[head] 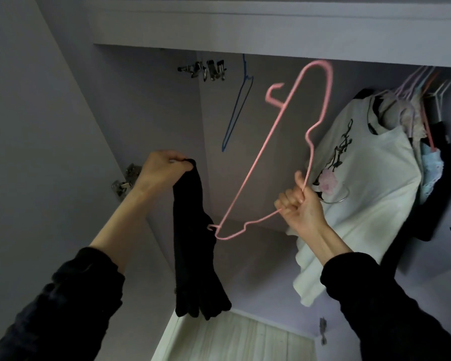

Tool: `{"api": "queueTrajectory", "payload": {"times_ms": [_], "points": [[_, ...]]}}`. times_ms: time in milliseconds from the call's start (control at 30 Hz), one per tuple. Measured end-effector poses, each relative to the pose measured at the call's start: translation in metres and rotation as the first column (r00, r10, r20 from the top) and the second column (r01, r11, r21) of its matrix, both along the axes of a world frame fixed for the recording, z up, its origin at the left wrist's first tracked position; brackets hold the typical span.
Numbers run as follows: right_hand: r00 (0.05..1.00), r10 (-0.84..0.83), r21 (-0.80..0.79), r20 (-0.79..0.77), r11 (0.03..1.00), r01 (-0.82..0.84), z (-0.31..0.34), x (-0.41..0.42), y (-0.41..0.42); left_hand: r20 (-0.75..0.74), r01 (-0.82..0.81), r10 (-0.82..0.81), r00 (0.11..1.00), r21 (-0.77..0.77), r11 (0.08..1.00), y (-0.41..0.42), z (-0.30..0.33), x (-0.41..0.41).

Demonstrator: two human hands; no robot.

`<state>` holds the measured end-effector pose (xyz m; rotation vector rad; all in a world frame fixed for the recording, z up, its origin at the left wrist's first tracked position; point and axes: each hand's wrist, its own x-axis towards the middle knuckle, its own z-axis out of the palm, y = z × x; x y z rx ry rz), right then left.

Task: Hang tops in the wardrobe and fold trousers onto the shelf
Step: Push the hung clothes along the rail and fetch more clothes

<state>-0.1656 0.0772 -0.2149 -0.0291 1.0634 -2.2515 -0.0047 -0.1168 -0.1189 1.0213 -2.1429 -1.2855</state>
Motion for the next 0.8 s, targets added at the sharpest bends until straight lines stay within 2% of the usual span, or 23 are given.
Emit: {"api": "queueTrajectory", "payload": {"times_ms": [133,267,333,433,567,667,733,800], "points": [[0.999,0.003,-0.089,0.042,0.996,0.001,0.014,0.008,-0.013,0.038,0.082,-0.084,0.996,0.033,0.996,0.005,-0.002,0.002],[0.998,0.003,-0.034,0.064,0.999,0.0,0.005,0.018,-0.024,-0.026,0.103,-0.102,0.994,0.037,0.994,0.009,0.012,0.001],[1.0,0.004,0.073,0.024,0.997,-0.006,-0.003,0.024,-0.029,-0.092,0.08,-0.075,0.993,0.044,0.996,0.008,0.021,0.0],[0.99,0.068,0.301,-0.127,0.953,-0.027,-0.017,0.029,-0.028,-0.135,0.026,-0.026,0.99,0.003,1.0,0.001,0.028,0.002],[0.928,0.149,0.52,-0.342,0.852,0.055,-0.026,0.019,-0.013,-0.083,-0.085,0.083,0.993,-0.025,0.996,-0.019,0.018,0.014],[0.876,0.203,0.658,-0.437,0.737,0.158,-0.022,0.008,-0.006,0.002,-0.061,0.061,0.998,-0.077,0.995,-0.02,0.001,0.018],[0.834,0.26,0.72,-0.486,0.66,0.213,-0.015,0.002,-0.003,0.039,-0.063,0.067,0.997,-0.098,0.993,-0.02,-0.009,0.017],[0.791,0.314,0.741,-0.526,0.625,0.245,-0.008,-0.003,-0.001,0.041,-0.09,0.093,0.995,-0.077,0.993,-0.022,-0.014,0.014]]}}
